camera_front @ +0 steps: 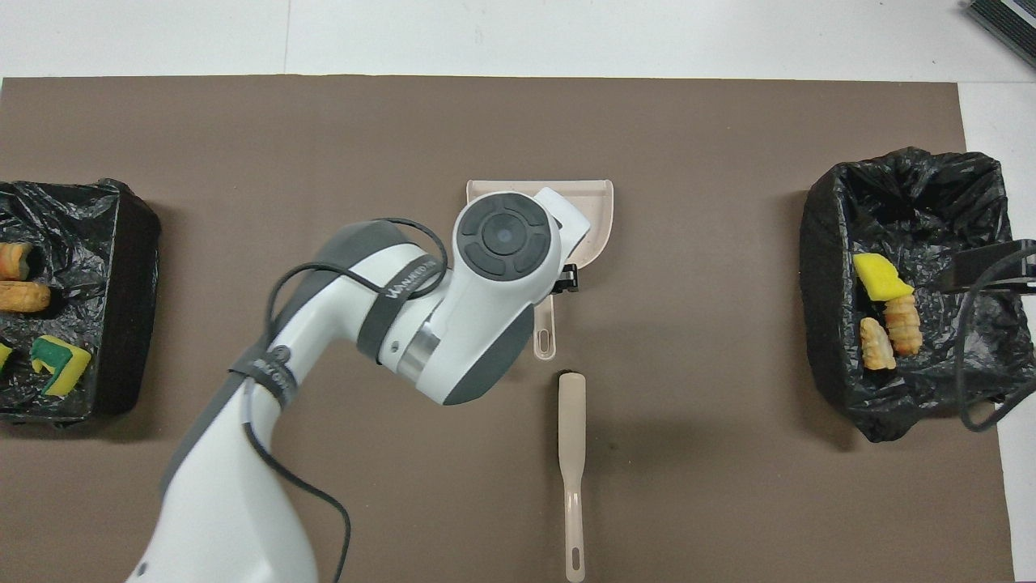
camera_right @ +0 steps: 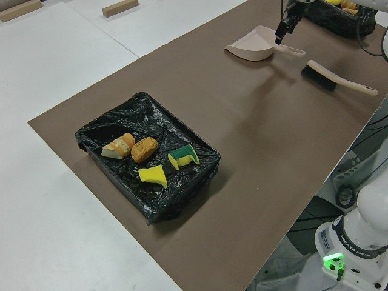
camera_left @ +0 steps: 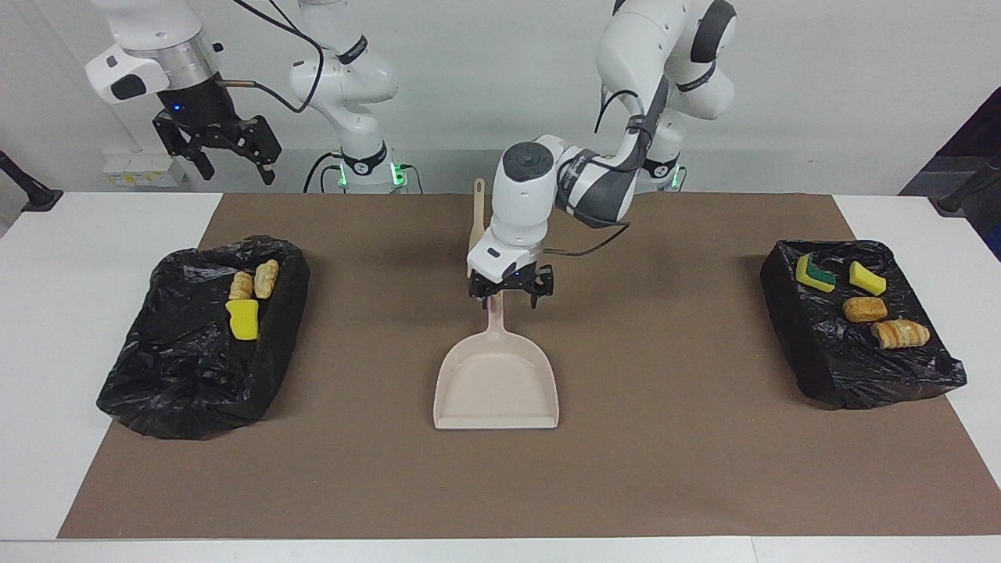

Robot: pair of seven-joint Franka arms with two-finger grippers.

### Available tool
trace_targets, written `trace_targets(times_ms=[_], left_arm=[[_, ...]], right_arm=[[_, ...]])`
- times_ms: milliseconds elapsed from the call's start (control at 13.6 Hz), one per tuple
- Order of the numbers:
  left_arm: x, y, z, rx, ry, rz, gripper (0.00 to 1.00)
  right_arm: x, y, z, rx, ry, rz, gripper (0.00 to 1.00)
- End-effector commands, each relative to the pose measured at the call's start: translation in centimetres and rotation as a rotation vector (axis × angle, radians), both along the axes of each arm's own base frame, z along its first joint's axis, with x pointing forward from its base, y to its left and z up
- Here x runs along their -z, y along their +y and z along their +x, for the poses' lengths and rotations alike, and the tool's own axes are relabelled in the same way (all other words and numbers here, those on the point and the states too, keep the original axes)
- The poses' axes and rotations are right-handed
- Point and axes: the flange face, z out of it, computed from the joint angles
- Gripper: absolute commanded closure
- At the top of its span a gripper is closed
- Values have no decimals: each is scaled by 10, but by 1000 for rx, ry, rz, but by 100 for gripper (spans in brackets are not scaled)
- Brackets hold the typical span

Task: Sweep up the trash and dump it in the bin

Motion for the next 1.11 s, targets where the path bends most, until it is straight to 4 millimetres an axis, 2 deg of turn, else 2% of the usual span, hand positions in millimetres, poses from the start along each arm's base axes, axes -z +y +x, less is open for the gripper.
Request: trace_targets(times_ms=[0,148,369,443,590,664,812,886,1033], left_arm=[[-73,70,-2,53,-4,7,0],[-130,139,-4,114,-36,5,0],[-192,225,-11,129,-66,9,0],[-209,253,-17,128,-71,13,0],[-229,301,-27,197,-48,32,0],[-234,321,-27,210,-41,38,0],[-250,343,-25,191,-42,40,0],[-248,356,-19,176,-13,34,0],[-256,366,-9,219,0,44,0]], right_arm=[[0,0,-8,-3,6,20,0],[0,0,-8,-3,6,20,0],[0,0,-7,-3,5,19,0],[0,0,-7,-3,5,19,0],[0,0,-7,-3,5,18,0],[0,0,-8,-3,6,20,0],[0,-1,-8,-2,6,18,0],[0,0,-8,-3,6,20,0],[0,0,-7,-3,5,19,0]])
